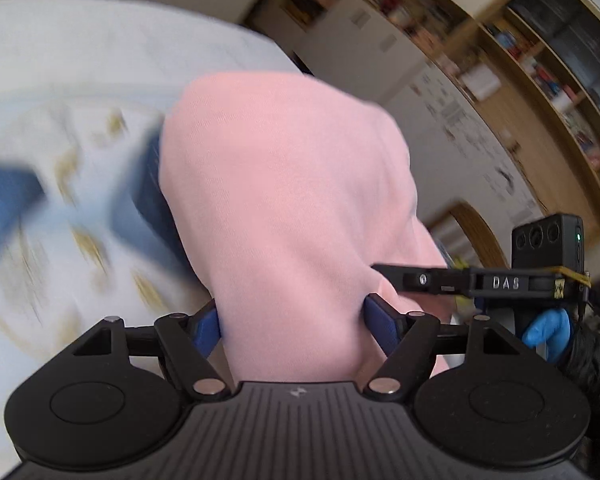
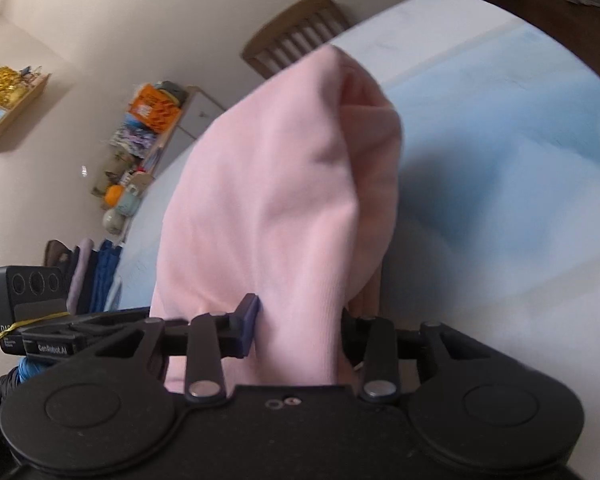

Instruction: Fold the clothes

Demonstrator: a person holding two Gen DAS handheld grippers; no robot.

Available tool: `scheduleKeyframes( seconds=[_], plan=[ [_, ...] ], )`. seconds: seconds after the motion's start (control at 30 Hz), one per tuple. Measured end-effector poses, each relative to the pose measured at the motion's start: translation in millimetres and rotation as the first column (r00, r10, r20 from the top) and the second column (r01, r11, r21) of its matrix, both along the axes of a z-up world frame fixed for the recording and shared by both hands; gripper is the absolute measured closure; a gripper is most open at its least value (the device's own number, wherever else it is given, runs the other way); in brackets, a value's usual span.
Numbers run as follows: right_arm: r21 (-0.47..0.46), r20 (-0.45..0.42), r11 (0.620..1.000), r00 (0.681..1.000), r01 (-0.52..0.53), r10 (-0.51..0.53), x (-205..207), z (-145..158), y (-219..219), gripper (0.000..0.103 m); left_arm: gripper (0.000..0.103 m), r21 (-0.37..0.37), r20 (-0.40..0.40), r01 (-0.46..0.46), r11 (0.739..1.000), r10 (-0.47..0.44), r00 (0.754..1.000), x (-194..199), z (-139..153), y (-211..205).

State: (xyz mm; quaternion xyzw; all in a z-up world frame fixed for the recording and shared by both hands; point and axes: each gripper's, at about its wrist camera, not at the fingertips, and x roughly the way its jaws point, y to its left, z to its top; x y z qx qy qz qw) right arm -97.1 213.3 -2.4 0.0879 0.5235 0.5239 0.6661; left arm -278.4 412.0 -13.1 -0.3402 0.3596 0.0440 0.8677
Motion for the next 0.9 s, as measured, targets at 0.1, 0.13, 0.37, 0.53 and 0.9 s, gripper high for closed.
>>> scheduleKeyframes(
  seconds=[0.1, 0.13, 0.37, 0.53, 0.9],
  plan=[
    [0.036, 0.024, 0.998, 0.998, -0.054, 0.053, 34.2, 2.5, 48.1, 0.0, 0.029, 0.066, 0.008, -0.067, 0.996, 0.067, 0.998, 23.4, 12.9, 35.2],
    [0.044, 0.04, 0.996, 0.996, -0.075, 0.073, 44.3, 4.3, 66.6, 0.0, 0.029, 0.088, 0.012, -0.089, 0.992, 0.089, 0.996, 31.2, 17.2, 47.0],
    [0.027, 0.147, 0.984, 0.975, -0.175, 0.169, 107.2, 5.8, 169.2, 0.0, 0.03, 0.177, 0.0, -0.205, 0.963, 0.209, 0.978, 88.7, 23.6, 124.7],
    [0.013, 0.212, 0.976, 0.954, -0.218, 0.21, 141.9, 12.3, 214.2, 0.0, 0.03, 0.209, -0.001, -0.264, 0.942, 0.27, 0.963, 119.7, 25.2, 171.7],
    [0.028, 0.123, 0.983, 0.977, -0.179, 0.174, 165.3, -15.3, 257.4, 0.0, 0.022, 0.221, -0.029, -0.273, 0.936, 0.286, 0.958, 136.5, 8.9, 216.3]
  ],
)
